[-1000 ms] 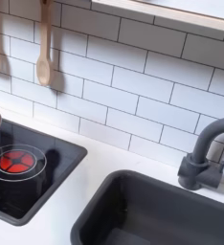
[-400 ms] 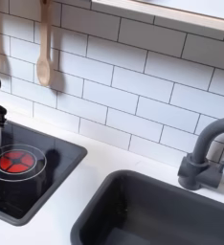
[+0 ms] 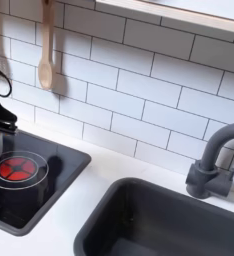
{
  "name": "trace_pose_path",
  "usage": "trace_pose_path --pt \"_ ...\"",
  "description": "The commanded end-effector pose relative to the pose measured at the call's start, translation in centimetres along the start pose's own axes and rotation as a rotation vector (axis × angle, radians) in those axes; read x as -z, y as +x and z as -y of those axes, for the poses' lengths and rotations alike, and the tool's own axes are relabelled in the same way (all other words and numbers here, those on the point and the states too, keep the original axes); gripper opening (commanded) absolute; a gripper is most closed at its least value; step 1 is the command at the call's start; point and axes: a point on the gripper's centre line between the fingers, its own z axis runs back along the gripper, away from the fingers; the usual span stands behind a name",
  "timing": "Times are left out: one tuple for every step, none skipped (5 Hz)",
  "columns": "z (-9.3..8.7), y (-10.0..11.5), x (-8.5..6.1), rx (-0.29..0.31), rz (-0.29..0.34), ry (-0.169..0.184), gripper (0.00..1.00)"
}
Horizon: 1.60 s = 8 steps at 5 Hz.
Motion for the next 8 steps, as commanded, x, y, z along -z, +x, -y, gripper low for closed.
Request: trace_pose_path --pt "-0.7 0.5 -0.9 -0.028 0.041 0.011 0.0" --pt "-0.6 0.7 -1.6 -0.041 0.057 0.013 0.0" --pt "-0.8 1.1 -1.5 -0.049 0.063 0.025 0.0" --pt "-1.0 1.2 -0.7 -0.068 0.069 0.044 0.0" --pt "-1.4 1.9 -0.8 -0.073 0.087 0.049 0.0" --pt "-1.7 2.3 -0.3 -0.083 0.088 0.056 0.0" --pt "-1.9 2.3 0.8 -0.08 0.067 0.055 0.0" --pt "-1.5 2.3 1.6 -0.06 0.048 0.042 0.0"
